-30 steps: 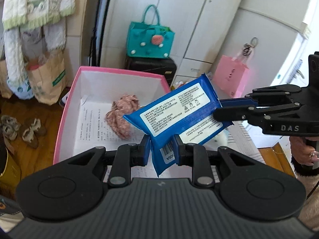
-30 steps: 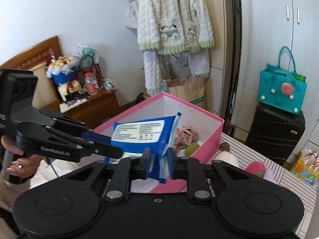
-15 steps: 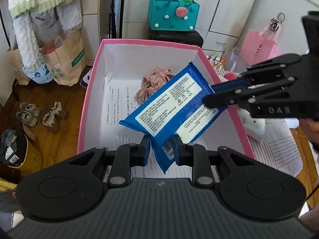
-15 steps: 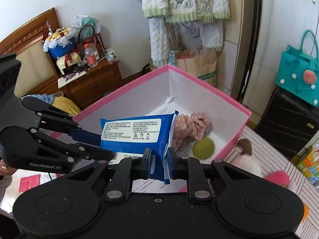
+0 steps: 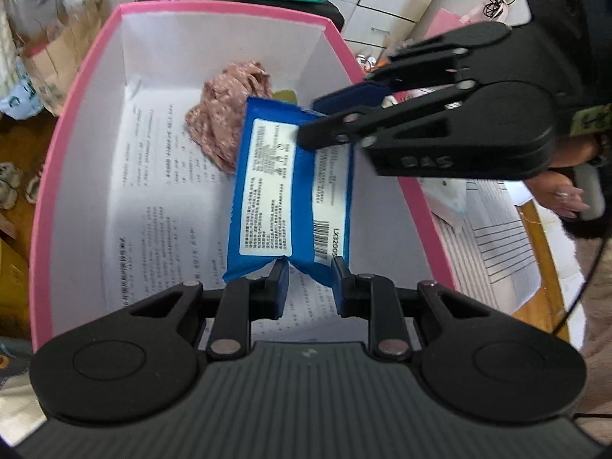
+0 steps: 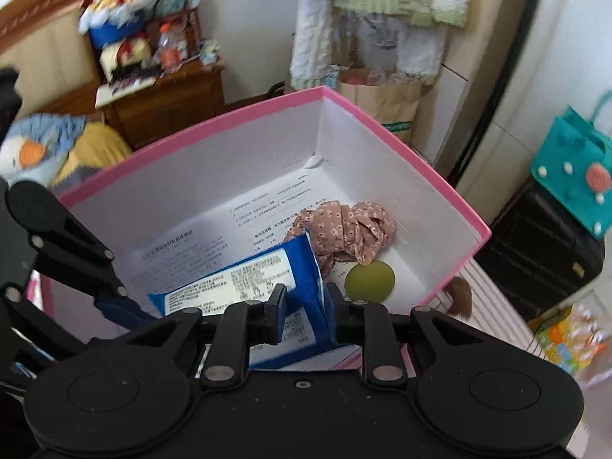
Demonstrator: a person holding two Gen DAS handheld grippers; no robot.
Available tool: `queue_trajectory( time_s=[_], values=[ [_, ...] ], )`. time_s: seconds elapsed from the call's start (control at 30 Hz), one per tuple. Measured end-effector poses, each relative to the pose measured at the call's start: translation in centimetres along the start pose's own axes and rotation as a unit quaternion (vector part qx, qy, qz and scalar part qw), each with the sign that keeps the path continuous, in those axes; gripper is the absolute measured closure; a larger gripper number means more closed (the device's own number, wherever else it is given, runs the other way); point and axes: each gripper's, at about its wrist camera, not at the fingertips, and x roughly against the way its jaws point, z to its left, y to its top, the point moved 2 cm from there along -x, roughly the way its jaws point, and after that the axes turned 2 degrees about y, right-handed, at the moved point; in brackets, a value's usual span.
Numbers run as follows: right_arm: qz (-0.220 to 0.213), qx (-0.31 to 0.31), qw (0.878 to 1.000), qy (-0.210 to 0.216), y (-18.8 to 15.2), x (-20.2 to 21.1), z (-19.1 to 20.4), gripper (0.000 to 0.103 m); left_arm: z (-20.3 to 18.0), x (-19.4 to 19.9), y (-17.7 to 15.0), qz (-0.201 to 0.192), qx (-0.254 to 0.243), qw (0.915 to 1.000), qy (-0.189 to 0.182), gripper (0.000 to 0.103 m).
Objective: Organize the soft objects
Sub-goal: 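Carry the wet-wipes pack with the left gripper into the pink box, then lower the wet-wipes pack onto the box floor and open the left gripper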
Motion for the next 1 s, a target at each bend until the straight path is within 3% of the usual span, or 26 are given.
queue_trajectory(
  time_s=[0.17,0.37,0.67,1.0],
  values=[
    [0.008,0.008,1.000,-0.005,0.3,-1.0,-0.4,0.077,-0.3,-0.7,0.4,0.017,0.004,0.9997,-0.020,0.081],
    [-0.011,0.002,1.000,0.004,-0.1,0.2,-0.1,0.077,-0.5,-0.9,2.0,-0.006,0.009,0.9999,-0.011,0.081],
    [-0.045,-0.043,0.998,0.033,-1.6,4.5,-0.1,0.077,-1.0,1.7,1.1,-0.033,-0.026,0.9984,0.038,0.080],
    [-0.073,-0.038,0.996,0.036,-3.6,9.2,2.7,0.073,-3.1,5.5,-0.6,-0.058,-0.045,0.9948,0.071,0.077]
  ],
)
